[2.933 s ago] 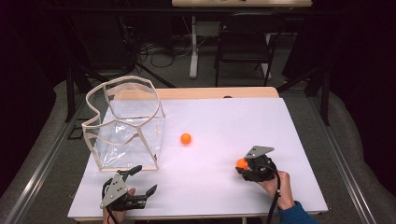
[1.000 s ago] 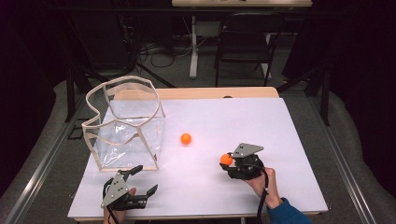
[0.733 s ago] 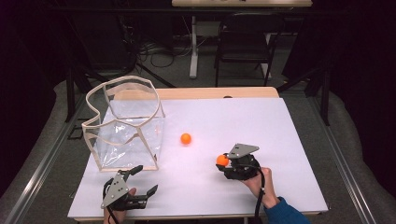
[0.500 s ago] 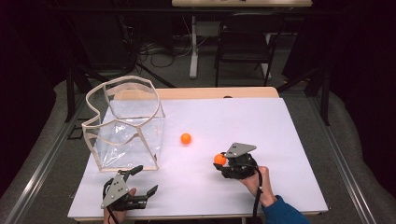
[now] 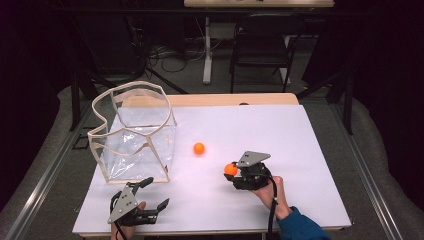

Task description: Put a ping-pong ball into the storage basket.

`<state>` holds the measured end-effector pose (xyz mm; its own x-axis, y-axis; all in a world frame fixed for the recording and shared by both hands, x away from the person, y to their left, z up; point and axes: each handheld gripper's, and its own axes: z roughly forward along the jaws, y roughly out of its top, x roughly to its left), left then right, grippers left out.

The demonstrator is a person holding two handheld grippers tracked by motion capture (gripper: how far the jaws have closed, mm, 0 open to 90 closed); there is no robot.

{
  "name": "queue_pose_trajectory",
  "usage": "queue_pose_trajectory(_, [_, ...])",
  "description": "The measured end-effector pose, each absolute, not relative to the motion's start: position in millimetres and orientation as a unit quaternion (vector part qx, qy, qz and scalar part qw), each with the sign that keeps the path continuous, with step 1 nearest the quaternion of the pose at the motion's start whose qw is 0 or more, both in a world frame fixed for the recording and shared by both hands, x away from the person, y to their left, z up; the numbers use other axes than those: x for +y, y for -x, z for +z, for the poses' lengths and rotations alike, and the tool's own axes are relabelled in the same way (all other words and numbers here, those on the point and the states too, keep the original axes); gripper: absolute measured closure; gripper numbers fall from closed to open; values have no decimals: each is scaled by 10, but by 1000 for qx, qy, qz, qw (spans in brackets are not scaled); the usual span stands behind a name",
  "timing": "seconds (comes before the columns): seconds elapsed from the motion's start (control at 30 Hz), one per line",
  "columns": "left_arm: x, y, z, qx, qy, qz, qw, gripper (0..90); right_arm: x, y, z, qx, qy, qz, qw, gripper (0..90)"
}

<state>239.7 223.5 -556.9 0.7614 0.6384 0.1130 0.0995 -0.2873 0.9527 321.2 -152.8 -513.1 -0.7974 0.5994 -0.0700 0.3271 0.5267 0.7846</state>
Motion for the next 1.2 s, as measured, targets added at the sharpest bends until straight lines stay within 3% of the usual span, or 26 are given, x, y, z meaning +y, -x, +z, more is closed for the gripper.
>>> queue_pose_trajectory(1.2, [2238, -2391, -5564, 239, -762, 250, 548, 160, -1295, -3380, -5097, 859, -254, 418, 153, 506])
